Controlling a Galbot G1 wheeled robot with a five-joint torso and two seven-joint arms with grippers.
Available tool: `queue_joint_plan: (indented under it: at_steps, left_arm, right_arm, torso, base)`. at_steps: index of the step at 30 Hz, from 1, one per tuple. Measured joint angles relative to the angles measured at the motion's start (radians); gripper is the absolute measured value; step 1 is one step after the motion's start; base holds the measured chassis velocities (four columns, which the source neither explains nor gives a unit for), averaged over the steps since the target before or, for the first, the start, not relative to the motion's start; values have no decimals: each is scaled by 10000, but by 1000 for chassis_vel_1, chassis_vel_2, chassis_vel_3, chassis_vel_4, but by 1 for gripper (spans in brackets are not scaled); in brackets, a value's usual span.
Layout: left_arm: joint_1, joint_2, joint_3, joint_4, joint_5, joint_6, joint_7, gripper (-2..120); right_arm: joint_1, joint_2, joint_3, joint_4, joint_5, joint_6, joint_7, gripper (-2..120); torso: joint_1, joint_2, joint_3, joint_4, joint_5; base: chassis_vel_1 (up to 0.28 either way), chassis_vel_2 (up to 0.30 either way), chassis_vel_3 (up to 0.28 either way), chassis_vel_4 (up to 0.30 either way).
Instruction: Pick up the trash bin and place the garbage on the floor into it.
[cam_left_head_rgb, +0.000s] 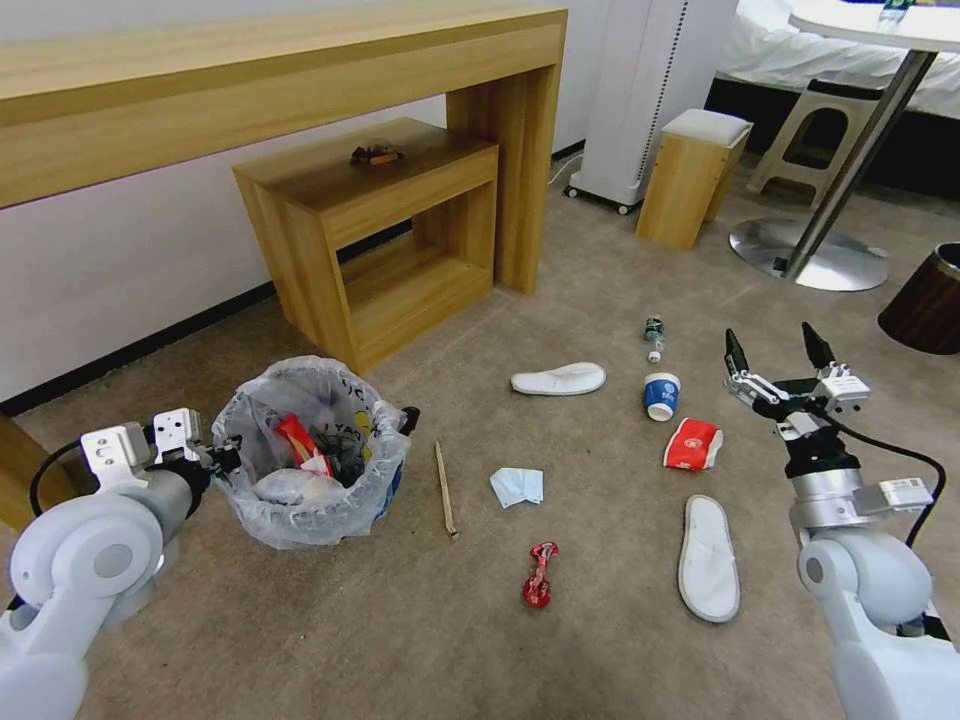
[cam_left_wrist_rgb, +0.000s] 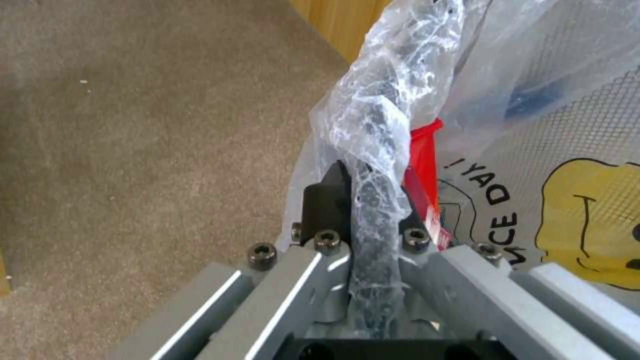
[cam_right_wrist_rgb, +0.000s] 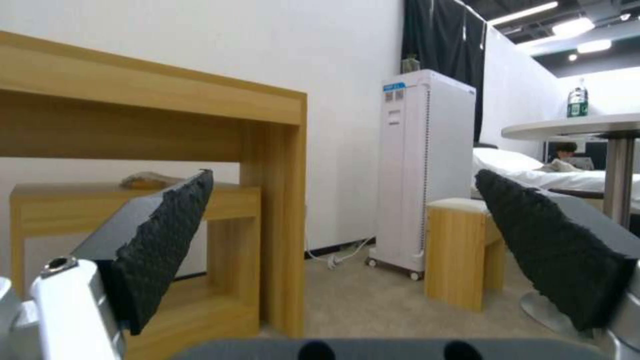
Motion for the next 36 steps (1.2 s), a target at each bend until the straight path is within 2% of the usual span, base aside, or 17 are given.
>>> queue_joint_plan:
  at_steps: [11, 13, 14, 15, 18, 22, 25, 30, 32, 33, 36]
  left_arm:
    - [122, 2, -35, -131, 6, 3, -22, 0]
    - [130, 3, -36, -135, 5, 4, -22, 0]
    - [128, -25, 0, -113, 12, 3, -28, 0]
    - [128, -25, 0, -113, 12, 3, -28, 0]
    - [71, -95, 169, -107, 27, 4, -71, 0]
    - [52, -95, 184, -171, 16, 5, -94, 0]
    - [37, -12, 152, -204, -15, 4, -108, 0]
    - [35, 2, 138, -212, -18, 5, -109, 0]
    - [47, -1, 115, -296, -23, 5, -110, 0]
    - [47, -1, 115, -296, -23, 5, -110, 0]
    - [77, -52, 101, -279, -19, 4, -93, 0]
  right_arm:
    - [-304, -426, -470, 84, -95, -570, 435, 100]
    - [-437, -649, -647, 158, -97, -1018, 440, 100]
    - [-565, -979, -949, 250, -47, -1608, 463, 100]
    - [-565, -979, -949, 250, -47, -1608, 463, 100]
    - [-607, -1410, -1544, 398, 356, -2829, 890, 100]
    - [-574, -1518, -1860, 485, 583, -3555, 1353, 100]
    - [-413, -1665, -2570, 681, 952, -4959, 2242, 100]
    - [-329, -1667, -3048, 765, 1177, -5852, 2647, 100]
    - [-205, -1582, -3497, 801, 1784, -6710, 3311, 100]
    - [-205, -1582, -3497, 801, 1784, -6710, 3311, 100]
    - [163, -1469, -3978, 803, 3076, -7960, 4427, 100]
  torso:
    - [0, 1, 1, 0, 1]
    - [0, 0, 1, -1, 1]
    - [0, 0, 0, 0, 0]
    - [0, 0, 0, 0, 0]
    - [0, 0, 1, 0, -2]
    - [0, 0, 1, 0, 1]
    - [0, 0, 1, 1, 0]
    - [0, 1, 1, 1, -1]
    - [0, 0, 1, 0, 1]
    - [0, 0, 1, 0, 1]
    - [0, 0, 1, 0, -1]
  base:
    - [0, 0, 0, 0]
    - [0, 0, 0, 0]
    - [0, 0, 0, 0]
    - [0, 0, 0, 0]
    - [0, 0, 0, 0]
    - [0, 0, 0, 0]
    - [0, 0, 0, 0]
    - [0, 0, 0, 0]
    - [0, 0, 0, 0]
    - [0, 0, 0, 0]
    - [0, 0, 0, 0]
